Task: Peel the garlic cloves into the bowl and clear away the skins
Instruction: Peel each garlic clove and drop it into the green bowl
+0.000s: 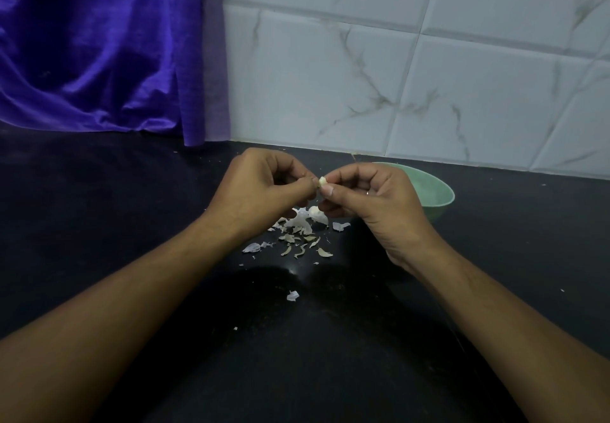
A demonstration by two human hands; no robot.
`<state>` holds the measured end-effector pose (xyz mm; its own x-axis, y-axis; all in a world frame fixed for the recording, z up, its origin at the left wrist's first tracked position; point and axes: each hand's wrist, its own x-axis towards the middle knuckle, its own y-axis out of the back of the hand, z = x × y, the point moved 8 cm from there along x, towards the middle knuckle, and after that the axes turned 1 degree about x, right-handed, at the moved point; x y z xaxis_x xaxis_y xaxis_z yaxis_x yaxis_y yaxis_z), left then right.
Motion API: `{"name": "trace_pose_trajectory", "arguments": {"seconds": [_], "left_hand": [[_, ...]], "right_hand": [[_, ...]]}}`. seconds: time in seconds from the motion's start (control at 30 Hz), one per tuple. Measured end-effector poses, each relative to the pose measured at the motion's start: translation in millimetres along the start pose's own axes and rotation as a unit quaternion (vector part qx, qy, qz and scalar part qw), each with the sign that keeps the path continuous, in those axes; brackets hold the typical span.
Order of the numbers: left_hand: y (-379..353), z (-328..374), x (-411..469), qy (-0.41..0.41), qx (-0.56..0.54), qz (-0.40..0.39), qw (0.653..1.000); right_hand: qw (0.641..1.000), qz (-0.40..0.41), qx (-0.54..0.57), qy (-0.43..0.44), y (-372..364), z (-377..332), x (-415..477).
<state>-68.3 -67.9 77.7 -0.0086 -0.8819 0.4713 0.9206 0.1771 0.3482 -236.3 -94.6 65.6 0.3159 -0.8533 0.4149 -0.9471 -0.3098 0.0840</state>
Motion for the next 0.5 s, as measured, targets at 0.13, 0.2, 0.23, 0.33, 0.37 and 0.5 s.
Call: {"name": "trace_pose_trajectory", "arguments": {"seconds": [0.13,0.2,0.23,0.33,0.37,0.5], "left_hand": [[-1.8,-0.7,0.9,0.013,-0.029,-0.006,0.999],[-2.3,-0.9,0.7,0.014,-0.032,-0.006,0.999],[-2.5,-1.6,0.7,0.016,-0.034,-0.005,0.999],[-3.1,-1.3,-0.3,0.016,-0.036,-0.005,0.999],[-3.3,-1.1,-0.6,0.017,-0.040,-0.005,0.999],[-4.2,-1.1,-1.3,0.026,-0.052,-0.006,0.998]], "right_hand": [[1.000,0.012,0.004,0.003,1.3,-2.5,0.3],[1.000,0.012,0.001,0.004,1.1,-2.8,0.3],[1.000,0.011,0.001,0.005,1.0,-3.0,0.1],[1.000,0.011,0.001,0.007,1.1,-3.2,-0.5],[1.000,0.012,0.001,0.007,1.2,-3.3,-0.6],[1.000,0.015,0.001,0.007,2.0,-3.1,-0.8]]}}
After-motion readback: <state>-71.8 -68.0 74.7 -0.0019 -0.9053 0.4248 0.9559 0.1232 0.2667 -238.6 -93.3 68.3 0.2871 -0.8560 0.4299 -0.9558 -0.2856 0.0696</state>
